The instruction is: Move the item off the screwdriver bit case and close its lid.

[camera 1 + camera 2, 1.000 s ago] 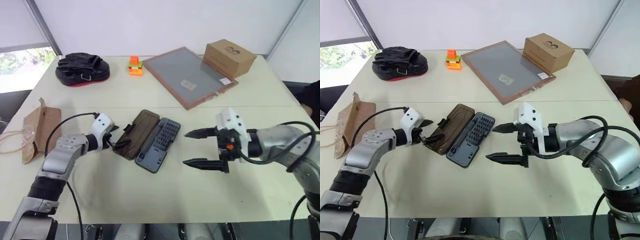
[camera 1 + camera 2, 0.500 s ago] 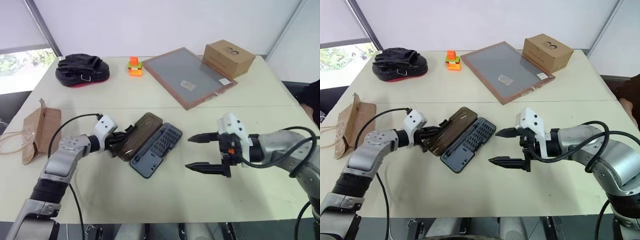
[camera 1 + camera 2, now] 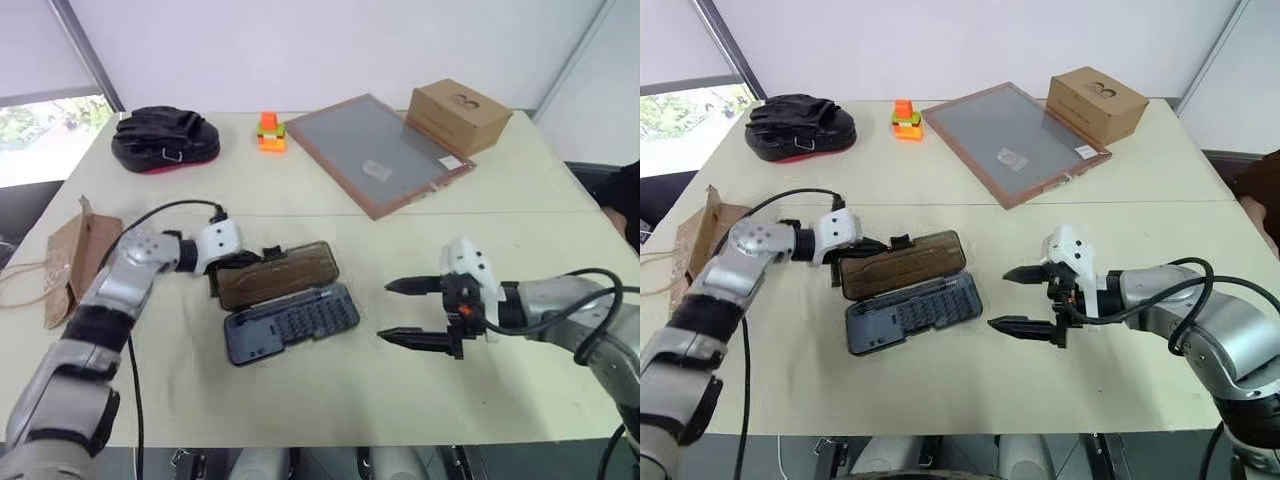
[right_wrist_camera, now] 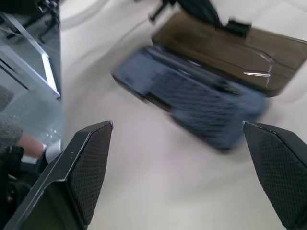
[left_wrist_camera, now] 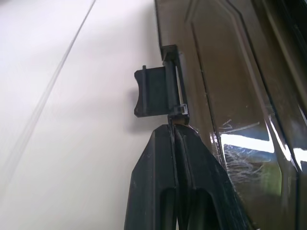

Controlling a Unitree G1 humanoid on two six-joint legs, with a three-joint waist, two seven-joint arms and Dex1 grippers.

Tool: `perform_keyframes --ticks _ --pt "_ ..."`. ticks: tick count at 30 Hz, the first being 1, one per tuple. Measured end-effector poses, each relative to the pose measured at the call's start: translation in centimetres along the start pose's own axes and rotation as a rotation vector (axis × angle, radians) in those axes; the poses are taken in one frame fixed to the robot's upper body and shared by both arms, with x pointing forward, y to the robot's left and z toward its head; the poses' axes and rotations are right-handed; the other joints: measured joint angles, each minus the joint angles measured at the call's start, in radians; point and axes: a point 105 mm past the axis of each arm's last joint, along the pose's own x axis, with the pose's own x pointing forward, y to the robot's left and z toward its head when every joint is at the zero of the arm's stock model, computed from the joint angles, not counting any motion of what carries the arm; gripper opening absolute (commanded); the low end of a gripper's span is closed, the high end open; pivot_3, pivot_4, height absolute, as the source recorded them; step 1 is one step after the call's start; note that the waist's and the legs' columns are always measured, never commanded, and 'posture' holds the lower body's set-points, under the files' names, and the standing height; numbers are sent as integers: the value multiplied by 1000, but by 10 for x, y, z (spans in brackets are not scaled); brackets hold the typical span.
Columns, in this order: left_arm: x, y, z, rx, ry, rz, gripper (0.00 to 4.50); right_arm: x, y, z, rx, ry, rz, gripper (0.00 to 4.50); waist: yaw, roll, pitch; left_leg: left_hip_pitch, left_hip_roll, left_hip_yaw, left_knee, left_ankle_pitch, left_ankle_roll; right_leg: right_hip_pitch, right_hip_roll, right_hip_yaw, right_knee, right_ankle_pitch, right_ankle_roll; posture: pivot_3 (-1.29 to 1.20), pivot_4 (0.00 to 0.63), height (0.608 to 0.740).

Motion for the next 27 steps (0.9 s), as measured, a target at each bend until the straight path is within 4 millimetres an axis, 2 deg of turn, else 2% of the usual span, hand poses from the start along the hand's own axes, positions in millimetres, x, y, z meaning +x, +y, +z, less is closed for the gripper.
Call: perform_keyframes --ticks 3,6,10,15,23,25,27 --pt "11 11 12 148 -22 -50 40 0 0 -4 8 4 -8 4500 1 0 0 -3 0 0 1 0 1 -1 0 0 -2 0 0 0 150 740" --pt "25 11 18 213 -51 -80 40 0 1 -6 18 4 -21 4500 0 0 0 -5 -1 1 2 -1 2 -3 0 0 -2 0 1 0 150 740" --pt "42 7 27 246 -103 -102 40 -2 4 -10 33 6 -39 4500 2 0 0 -11 -1 1 5 -1 2 -7 0 -1 -1 0 1 0 150 740" --pt "57 1 26 249 -110 -99 40 -3 3 -9 41 5 -62 4500 5 0 0 -13 -2 0 17 -6 10 -3 -1 -1 0 1 4 0 150 740" --pt "65 1 30 221 -133 -88 40 -3 3 -8 39 2 -75 4500 28 0 0 -12 -3 0 19 -6 11 -1 -1 -1 -1 3 7 0 150 740" --pt "65 2 30 213 -134 -81 680 -3 3 -8 39 2 -76 4500 28 0 0 -12 -3 0 19 -6 11 -1 -1 -1 0 3 7 0 150 740" --pt "68 2 29 194 -138 -67 1522 -3 3 -7 38 1 -76 4500 28 0 0 -12 -3 0 19 -6 11 -1 -1 -1 0 3 7 0 150 740"
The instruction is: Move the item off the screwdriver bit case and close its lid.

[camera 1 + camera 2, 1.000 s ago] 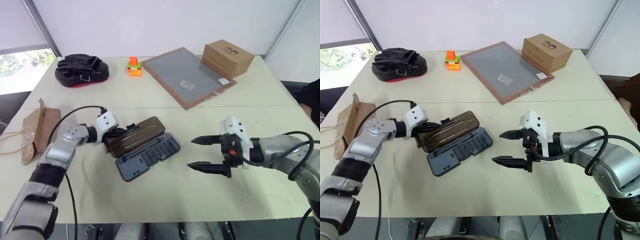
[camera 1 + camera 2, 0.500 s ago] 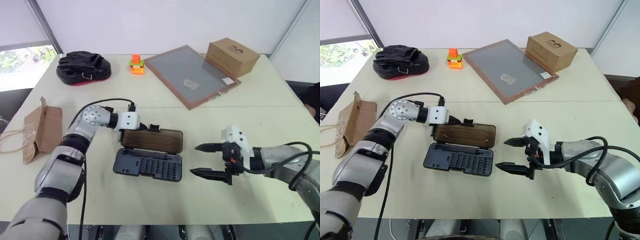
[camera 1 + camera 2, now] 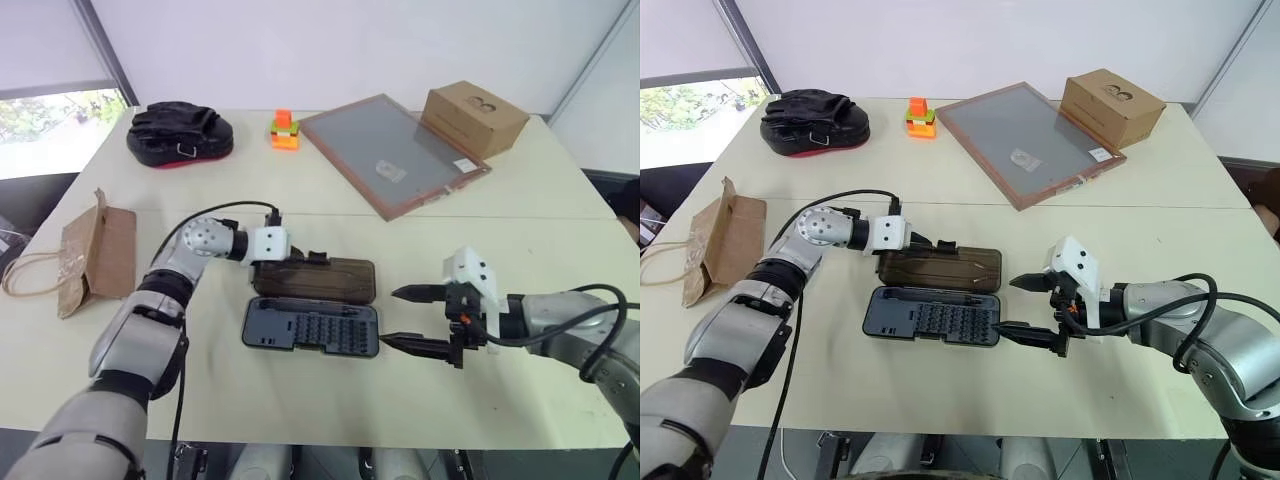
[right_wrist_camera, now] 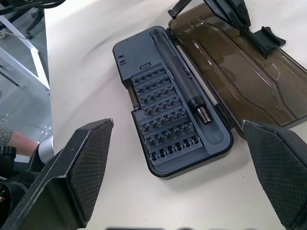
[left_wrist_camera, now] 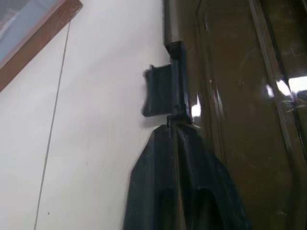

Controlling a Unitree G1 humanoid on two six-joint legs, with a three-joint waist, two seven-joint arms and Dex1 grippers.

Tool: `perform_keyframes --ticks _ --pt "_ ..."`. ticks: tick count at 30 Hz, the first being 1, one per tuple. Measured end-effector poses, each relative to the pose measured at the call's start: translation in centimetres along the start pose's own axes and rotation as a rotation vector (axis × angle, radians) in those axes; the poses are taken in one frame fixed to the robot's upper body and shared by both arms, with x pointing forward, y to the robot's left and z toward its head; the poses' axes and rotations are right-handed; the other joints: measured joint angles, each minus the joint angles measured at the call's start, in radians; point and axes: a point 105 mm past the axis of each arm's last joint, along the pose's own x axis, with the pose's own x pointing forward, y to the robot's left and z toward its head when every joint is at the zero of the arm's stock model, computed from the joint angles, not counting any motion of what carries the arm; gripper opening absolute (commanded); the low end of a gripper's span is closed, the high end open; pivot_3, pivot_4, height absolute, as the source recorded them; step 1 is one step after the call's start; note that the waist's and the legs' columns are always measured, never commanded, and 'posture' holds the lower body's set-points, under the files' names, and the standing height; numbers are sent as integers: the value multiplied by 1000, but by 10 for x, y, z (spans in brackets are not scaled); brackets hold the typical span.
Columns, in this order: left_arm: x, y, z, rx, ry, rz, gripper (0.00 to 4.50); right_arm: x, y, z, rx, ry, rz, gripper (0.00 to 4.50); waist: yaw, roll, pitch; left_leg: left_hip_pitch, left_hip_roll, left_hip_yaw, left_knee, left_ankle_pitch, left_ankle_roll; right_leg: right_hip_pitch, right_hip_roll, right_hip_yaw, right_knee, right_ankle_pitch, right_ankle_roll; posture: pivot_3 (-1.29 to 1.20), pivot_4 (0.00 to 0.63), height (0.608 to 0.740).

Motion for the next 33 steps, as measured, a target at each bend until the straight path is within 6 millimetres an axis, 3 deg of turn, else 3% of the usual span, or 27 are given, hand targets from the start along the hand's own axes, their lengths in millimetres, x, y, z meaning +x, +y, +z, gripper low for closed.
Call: perform_keyframes --ticks 5,9,12,14,16,18,20,23,28,31,33 --pt "-3 10 1 1 -7 78 4019 0 -1 3 -15 -2 -1 4500 -1 0 0 0 0 0 0 0 0 0 0 0 0 0 0 0 150 740" --pt "-4 11 3 -42 -13 54 4019 4 0 -5 -35 56 14 4500 -5 0 0 0 0 0 0 0 0 -1 0 0 0 0 0 0 150 740" --pt "-14 17 11 -198 -91 48 4019 9 2 -3 -39 49 47 4500 -13 -1 1 -1 1 1 0 0 0 -3 1 0 2 0 0 0 150 740" --pt "-34 31 23 -323 -174 84 4019 10 2 1 -65 45 57 4500 -28 -2 2 -2 2 0 0 1 -1 -4 2 0 3 0 0 0 150 740" --pt "-68 44 36 -413 -240 142 4019 14 1 2 -97 58 63 4500 -46 -2 2 -1 3 0 0 1 -1 -5 3 1 4 0 0 0 150 740" --pt "-92 43 41 -466 -256 168 4019 18 0 4 -107 57 70 4500 -63 -1 2 0 4 1 -1 1 -2 -5 4 3 4 0 0 0 150 740" --pt "-108 21 41 -524 -239 158 4019 26 0 21 -128 -12 87 4500 -76 1 1 1 4 1 -2 2 -3 -5 4 4 5 0 0 0 150 740" --pt "-106 -31 39 -656 -212 86 4019 32 -10 43 -151 -90 68 4500 -80 2 1 1 4 0 -3 2 -4 -5 4 5 5 0 -1 0 150 740" --pt "-103 -97 56 -788 -193 48 4019 43 -47 38 -129 -75 -84 4500 -53 0 3 0 3 0 -3 2 -5 -6 2 5 4 0 -2 0 150 740" --pt "-105 -109 57 -837 -183 111 3140 47 -57 34 -119 -67 -120 4500 -37 1 3 0 3 0 -3 2 -5 -6 1 4 4 1 -2 0 150 740" --pt "-108 -105 57 -836 -183 190 2087 48 -59 36 -124 -74 -125 4500 -31 1 3 0 3 0 -3 3 -6 -6 2 4 4 1 -3 0 150 740"
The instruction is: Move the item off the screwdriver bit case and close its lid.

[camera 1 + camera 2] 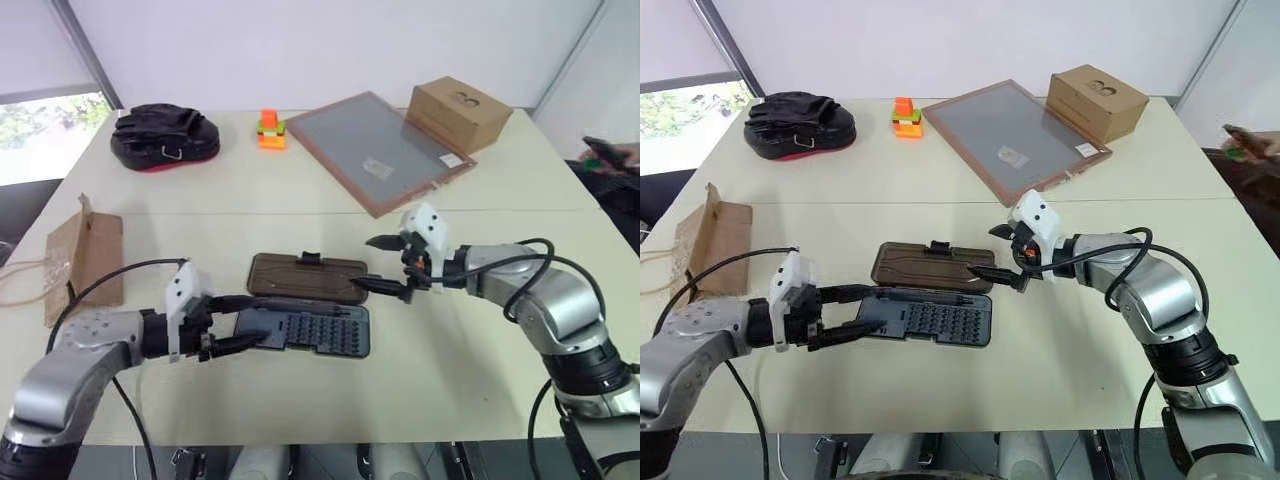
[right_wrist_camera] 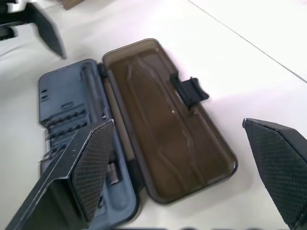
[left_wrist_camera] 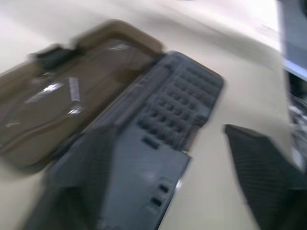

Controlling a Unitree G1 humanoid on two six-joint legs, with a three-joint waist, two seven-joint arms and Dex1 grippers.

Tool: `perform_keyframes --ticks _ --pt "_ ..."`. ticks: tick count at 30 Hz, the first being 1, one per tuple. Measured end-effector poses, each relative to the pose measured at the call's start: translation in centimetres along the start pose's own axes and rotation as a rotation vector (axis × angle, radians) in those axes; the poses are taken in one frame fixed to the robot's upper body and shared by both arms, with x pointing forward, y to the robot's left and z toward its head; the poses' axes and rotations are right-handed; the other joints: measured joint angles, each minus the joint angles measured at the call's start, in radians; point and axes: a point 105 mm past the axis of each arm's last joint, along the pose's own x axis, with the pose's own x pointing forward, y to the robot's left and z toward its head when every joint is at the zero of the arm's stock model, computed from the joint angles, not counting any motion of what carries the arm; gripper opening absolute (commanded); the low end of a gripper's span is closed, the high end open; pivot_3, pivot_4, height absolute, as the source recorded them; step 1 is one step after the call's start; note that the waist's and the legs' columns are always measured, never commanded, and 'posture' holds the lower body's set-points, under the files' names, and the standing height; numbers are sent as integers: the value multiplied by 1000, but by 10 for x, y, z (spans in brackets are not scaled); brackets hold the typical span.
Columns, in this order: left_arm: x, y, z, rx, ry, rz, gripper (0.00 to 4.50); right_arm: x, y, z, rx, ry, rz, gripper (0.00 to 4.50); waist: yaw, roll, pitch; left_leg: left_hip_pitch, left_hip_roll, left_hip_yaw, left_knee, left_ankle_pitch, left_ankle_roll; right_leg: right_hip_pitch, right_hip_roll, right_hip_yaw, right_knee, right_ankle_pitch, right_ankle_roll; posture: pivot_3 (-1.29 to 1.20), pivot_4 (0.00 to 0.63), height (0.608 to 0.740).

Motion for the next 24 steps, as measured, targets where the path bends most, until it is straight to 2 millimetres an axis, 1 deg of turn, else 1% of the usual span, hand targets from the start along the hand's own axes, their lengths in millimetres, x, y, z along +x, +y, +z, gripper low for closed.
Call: perform_keyframes --ticks 3,4,9,14,19,22,24 --pt "-2 1 2 36 -10 47 419 1 -1 2 -7 -4 -1 4500 0 0 0 0 0 0 0 0 0 0 0 0 0 0 0 0 150 740" --pt "-2 1 0 51 -5 59 63 1 -2 1 -3 -2 -3 4500 0 0 0 0 0 0 0 0 0 0 0 0 0 0 0 0 150 740" --pt "2 0 -3 95 11 64 63 1 -9 -3 -25 18 -30 4500 -1 0 0 0 0 0 0 0 0 0 0 0 0 0 0 0 150 740" --pt "5 -6 -20 114 68 44 63 1 -16 -2 -52 32 -67 4500 -3 1 0 0 0 0 -1 0 0 0 1 0 0 0 0 0 150 740" --pt "4 -5 -46 79 131 50 63 5 -22 -4 -54 34 -101 4500 -5 1 0 0 0 1 -1 0 0 0 0 0 0 0 0 0 150 740" --pt "4 -1 -47 93 124 63 63 14 -23 -7 -48 32 -96 4500 -5 3 -1 0 0 1 -1 0 0 0 0 0 0 0 0 0 150 740" --pt "4 0 -49 90 114 73 63 23 -24 -15 -45 55 -83 4500 -7 3 -2 1 0 1 -1 0 0 0 0 0 0 0 0 0 150 740"
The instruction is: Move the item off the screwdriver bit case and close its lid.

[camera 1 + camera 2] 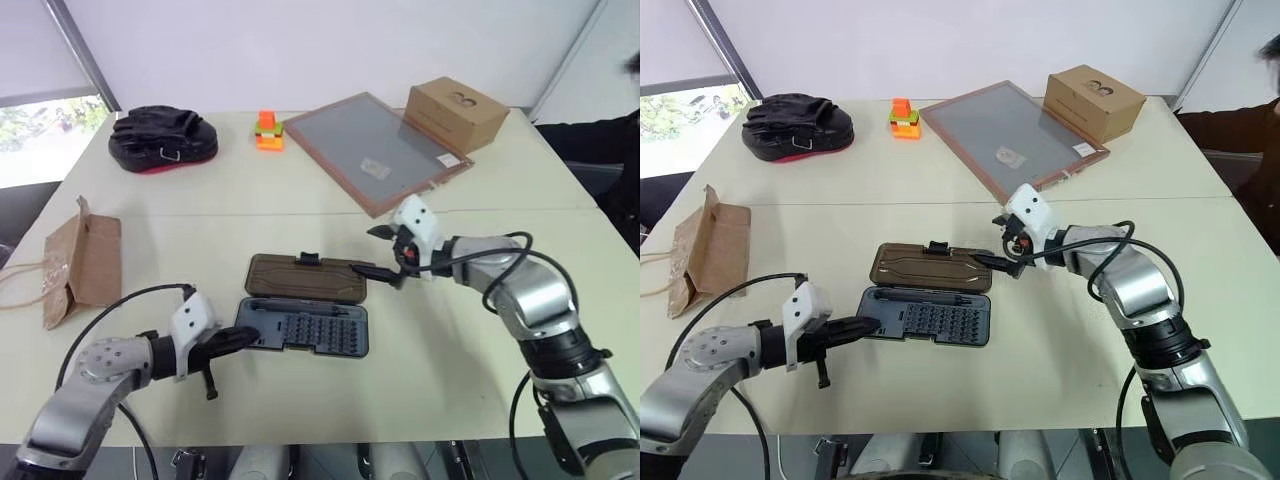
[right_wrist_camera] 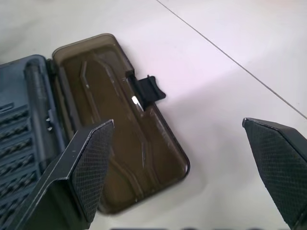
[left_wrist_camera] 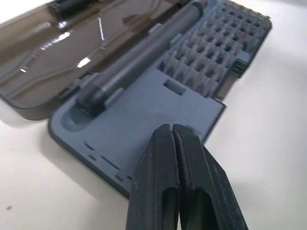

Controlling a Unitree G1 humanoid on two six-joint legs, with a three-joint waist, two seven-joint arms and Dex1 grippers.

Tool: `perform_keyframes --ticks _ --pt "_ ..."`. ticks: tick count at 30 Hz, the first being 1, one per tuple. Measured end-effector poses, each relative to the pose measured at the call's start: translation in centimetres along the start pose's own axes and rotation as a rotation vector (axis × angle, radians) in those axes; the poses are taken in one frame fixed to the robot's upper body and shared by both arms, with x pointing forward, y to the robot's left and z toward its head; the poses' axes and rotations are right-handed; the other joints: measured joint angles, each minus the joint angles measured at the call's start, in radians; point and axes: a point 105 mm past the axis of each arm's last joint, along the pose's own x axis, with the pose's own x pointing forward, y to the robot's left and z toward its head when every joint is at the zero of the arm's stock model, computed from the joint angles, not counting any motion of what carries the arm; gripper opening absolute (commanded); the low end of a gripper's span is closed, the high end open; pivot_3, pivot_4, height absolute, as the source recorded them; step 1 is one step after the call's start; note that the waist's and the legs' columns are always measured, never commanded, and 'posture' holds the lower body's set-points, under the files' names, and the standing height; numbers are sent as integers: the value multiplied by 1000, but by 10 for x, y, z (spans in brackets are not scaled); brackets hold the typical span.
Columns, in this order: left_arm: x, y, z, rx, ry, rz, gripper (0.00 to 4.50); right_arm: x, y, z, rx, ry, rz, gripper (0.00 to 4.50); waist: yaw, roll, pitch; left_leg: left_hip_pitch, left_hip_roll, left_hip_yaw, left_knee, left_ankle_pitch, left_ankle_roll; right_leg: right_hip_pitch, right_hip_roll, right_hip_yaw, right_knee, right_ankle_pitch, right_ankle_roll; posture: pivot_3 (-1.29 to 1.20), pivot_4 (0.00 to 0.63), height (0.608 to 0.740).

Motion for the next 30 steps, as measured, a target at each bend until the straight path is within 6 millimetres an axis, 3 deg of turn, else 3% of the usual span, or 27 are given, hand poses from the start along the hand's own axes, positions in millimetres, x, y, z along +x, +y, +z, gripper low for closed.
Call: perform_keyframes --ticks 5,11,12,13,20,30 --pt "1 -6 -5 12 -6 2 63 22 3 -29 33 92 63 4500 -6 2 -1 0 0 0 0 0 0 0 0 0 0 0 0 0 150 740" --pt "4 -13 -8 3 -14 15 63 39 0 -37 19 139 93 4500 -20 7 -4 7 0 0 -2 0 0 6 0 0 0 0 0 0 150 740" --pt "4 -14 -9 -5 -13 21 0 43 -1 -38 45 141 91 3953 -22 7 -4 13 0 0 -4 0 0 11 0 0 -1 -1 -1 0 150 740" --pt "4 -15 -10 -9 -13 24 0 44 -2 -38 70 141 86 3706 -23 7 -5 16 0 0 -5 0 0 14 1 1 -1 -2 -3 0 150 740" --pt "4 -19 -11 -16 -9 50 0 51 -7 -36 92 150 93 106 -25 8 -7 17 1 0 -5 0 0 14 1 1 0 -1 -2 0 150 740" --pt "4 -20 -12 -70 17 79 0 54 -7 -40 -124 188 148 15 -26 6 -21 20 2 0 -8 0 0 15 3 1 -1 -2 -2 0 150 740"
